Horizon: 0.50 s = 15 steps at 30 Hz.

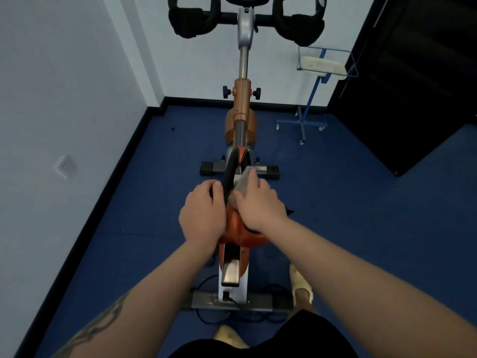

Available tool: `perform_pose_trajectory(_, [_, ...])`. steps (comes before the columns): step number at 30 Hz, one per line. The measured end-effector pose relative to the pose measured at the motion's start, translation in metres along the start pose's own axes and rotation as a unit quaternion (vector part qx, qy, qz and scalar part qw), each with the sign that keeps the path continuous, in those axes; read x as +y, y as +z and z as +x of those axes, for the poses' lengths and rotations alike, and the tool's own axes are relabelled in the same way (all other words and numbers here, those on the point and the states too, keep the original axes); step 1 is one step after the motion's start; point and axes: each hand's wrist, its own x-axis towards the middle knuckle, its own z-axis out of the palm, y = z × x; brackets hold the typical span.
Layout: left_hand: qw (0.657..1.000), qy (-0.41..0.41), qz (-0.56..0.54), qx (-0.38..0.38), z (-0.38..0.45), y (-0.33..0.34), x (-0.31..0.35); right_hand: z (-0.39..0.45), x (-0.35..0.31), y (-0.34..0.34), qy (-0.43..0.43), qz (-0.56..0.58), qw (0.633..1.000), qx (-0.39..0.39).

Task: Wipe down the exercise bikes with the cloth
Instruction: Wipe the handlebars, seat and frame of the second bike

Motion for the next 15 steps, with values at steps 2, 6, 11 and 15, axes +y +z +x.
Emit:
perform_pose_trajectory(2, [1.0,-0.002,-0.005,0.004,-0.001,-0.001,-0.002,0.009,-0.006,-0.007,0.015,0.03,0.999,-0.014])
perform_pose_trajectory(6, [1.0,0.0,-0.013,0.008,-0.001,-0.001,-0.003,-0.046,0.009,0.023,-0.059,-0.045,0.994,0.085])
perform_pose_trajectory(11, [1.0,0.008,-0.003,0.002,0.001,0.0,-0.003,-0.026,0.016,0.024,-0.012,0.113,0.985,0.127])
perform_pose_trajectory(15, [1.0,0.009,-0.004,0.007,0.0,0.001,-0.005,-0.032,0.023,0.028,-0.01,0.224,0.964,0.144])
